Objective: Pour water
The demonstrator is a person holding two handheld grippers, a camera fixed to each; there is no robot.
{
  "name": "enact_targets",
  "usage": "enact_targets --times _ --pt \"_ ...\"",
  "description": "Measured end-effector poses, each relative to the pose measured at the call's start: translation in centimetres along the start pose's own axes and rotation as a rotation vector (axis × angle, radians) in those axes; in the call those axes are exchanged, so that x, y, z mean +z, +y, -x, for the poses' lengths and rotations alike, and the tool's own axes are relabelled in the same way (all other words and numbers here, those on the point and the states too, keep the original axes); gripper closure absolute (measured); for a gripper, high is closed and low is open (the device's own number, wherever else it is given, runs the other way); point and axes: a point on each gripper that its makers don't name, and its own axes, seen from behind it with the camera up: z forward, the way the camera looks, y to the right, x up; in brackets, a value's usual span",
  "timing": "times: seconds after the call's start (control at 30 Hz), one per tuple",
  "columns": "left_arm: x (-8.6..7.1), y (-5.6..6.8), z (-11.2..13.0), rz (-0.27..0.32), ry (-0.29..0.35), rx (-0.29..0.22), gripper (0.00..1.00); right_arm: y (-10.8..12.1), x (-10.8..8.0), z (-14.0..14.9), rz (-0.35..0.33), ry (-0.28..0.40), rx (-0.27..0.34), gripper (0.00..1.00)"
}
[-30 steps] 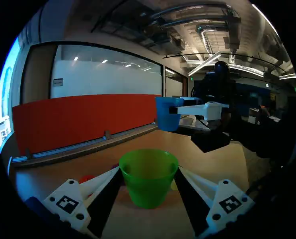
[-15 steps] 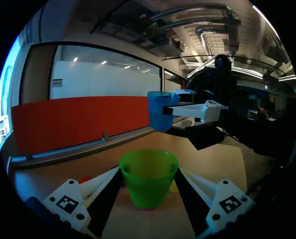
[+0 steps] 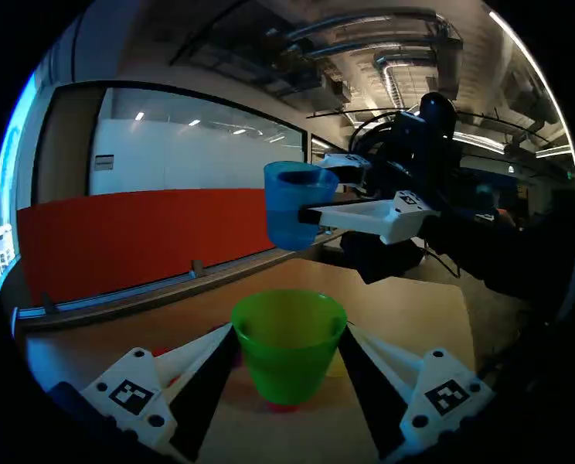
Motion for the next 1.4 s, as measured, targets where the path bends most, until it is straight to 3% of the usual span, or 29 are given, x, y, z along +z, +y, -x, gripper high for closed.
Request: enact_targets --times 0.8,1.4 --pt "0.7 0.1 -0.5 0.012 0.019 -0.006 0.14 -0.2 2.0 -1.4 -0.024 -0.020 -0.305 0.11" --pt "0.6 0.2 -0.7 0.012 0.027 -0.001 0.14 -0.2 2.8 -2.2 -0.029 -0.042 -0.474 0.11"
